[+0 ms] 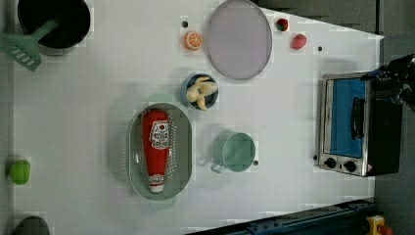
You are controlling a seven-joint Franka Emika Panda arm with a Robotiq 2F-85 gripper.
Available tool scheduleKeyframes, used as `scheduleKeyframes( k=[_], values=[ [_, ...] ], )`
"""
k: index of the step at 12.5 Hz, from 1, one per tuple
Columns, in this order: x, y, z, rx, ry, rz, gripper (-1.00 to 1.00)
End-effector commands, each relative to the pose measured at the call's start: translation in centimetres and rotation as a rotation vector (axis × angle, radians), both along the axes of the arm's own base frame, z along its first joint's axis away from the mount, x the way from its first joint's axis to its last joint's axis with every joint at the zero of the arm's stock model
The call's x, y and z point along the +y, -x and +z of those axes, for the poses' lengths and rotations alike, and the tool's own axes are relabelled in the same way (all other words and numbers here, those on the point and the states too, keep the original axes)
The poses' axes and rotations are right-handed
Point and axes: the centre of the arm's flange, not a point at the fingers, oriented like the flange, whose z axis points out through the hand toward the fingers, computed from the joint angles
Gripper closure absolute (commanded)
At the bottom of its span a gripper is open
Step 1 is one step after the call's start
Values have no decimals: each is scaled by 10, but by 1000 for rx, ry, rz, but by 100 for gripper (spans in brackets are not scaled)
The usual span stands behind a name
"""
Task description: Pick ketchup from strainer and place it on the table
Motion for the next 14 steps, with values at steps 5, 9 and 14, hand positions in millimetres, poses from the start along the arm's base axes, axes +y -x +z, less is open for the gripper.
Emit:
scheduleKeyframes(
  k=[5,9,14],
  values=[
    [53,90,65,32,8,13,-100],
    [130,93,48,53,35,156,-100],
    [236,103,14,17,39,346,-100]
  ],
)
